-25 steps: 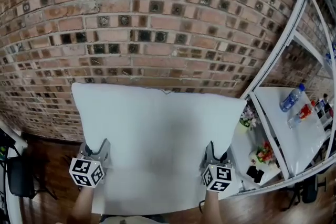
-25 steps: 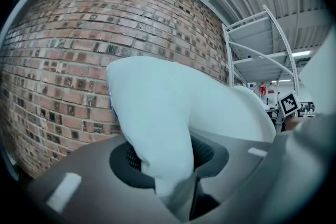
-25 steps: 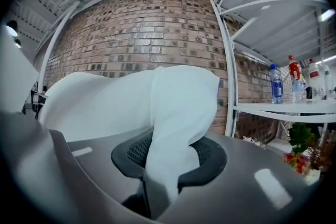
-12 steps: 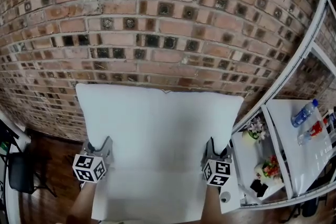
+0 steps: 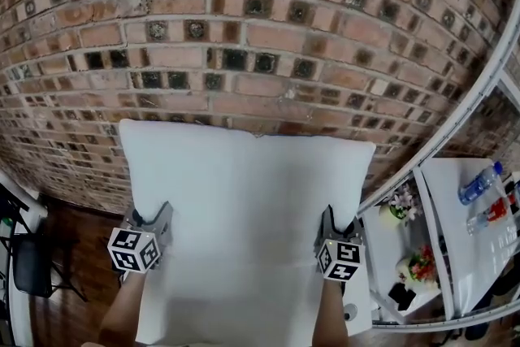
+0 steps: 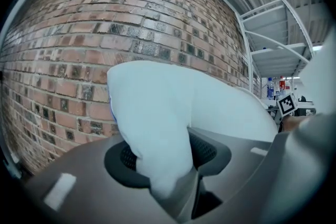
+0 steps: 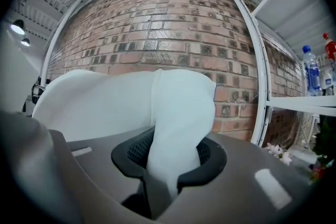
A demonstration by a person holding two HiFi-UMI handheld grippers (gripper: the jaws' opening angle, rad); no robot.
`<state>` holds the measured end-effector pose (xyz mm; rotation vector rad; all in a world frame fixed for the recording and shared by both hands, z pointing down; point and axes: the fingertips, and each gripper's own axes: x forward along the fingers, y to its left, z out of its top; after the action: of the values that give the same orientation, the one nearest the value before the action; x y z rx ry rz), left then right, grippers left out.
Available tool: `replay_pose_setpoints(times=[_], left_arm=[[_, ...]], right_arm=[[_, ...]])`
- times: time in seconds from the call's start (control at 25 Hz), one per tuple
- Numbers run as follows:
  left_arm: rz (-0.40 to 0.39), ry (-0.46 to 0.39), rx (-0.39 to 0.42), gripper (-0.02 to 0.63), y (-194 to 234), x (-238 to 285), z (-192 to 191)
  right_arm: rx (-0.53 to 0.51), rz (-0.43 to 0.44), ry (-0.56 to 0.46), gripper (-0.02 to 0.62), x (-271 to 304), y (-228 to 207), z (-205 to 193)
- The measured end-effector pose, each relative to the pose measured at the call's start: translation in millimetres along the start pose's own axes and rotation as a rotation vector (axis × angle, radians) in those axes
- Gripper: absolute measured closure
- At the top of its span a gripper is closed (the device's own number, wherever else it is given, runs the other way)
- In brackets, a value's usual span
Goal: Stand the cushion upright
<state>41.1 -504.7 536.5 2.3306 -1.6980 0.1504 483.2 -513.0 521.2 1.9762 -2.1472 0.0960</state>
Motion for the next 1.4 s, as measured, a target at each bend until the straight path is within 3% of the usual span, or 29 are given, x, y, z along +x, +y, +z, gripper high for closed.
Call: replay_pose_setpoints(times=[0.56, 0.68, 0.8, 0.96, 1.4], left_arm=[[-0.009, 0.084, -0.070, 0.273, 12.0, 2.2, -13.3], [0.015, 0.074, -0.070, 0.247, 15.2, -4.0, -11.5], [0.050, 0.056, -0.060, 0.227, 17.5, -11.3, -9.0], [0.062, 0.034, -0.064, 0.216, 17.1, -18.7, -5.9], [0.096, -0.013, -0.071, 0.216, 14.6, -41.8, 2.6]], right_arm=[[0.051, 0.059, 0.099, 0.331, 9.6, -11.4, -23.2], [0.048, 0.016, 0.114, 0.301, 5.2, -17.4, -25.0], [0.014, -0.079, 0.113, 0.253, -3.0, -26.8, -22.9], [-0.066, -0.160, 0.101, 0.265, -18.0, -32.4, -13.7], [-0.060, -0.147, 0.072, 0.319, -47.7, -15.9, -7.1]])
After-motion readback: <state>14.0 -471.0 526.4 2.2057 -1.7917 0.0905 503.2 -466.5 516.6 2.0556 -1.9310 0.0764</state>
